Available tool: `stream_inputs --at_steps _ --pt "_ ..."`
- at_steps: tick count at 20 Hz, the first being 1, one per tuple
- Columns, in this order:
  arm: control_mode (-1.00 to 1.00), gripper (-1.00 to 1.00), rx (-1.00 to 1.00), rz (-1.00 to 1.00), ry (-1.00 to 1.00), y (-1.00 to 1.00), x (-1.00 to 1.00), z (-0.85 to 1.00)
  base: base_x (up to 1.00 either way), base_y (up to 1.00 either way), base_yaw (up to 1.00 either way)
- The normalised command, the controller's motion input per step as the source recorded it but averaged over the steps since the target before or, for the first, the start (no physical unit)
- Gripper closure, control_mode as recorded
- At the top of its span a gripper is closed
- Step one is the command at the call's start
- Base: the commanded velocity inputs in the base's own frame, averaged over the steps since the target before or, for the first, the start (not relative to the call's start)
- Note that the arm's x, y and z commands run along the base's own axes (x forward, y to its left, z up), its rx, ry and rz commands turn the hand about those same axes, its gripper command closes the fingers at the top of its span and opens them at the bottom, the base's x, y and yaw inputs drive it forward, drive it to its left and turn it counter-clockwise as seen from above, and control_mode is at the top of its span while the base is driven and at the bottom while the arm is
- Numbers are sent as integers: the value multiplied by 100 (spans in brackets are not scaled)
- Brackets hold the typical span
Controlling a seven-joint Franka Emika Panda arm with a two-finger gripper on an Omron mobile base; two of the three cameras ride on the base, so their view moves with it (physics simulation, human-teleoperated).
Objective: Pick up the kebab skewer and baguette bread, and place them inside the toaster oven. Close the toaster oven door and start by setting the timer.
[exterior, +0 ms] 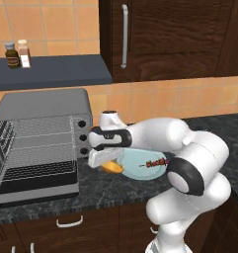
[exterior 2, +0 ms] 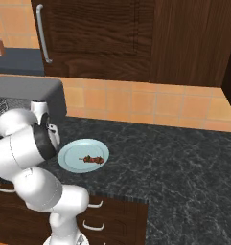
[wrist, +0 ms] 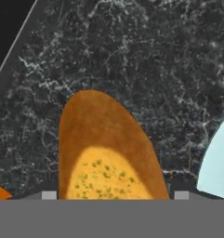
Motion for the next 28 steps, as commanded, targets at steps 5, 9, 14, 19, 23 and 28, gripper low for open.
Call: stream_inputs --at_steps 5,9,14,19,23,28 --pt "-100 100 0 -26 0 100 7 12 0 0 0" --pt "-100 100 0 -22 0 100 26 25 0 0 0" --pt "-100 100 0 -25 0 100 41 13 0 0 0" --pt "-100 100 4 -30 -9 100 26 1 0 0 0" --pt "-100 100 5 -27 -12 100 16 5 0 0 0" --pt "-100 100 6 -21 -9 89 21 11 0 0 0"
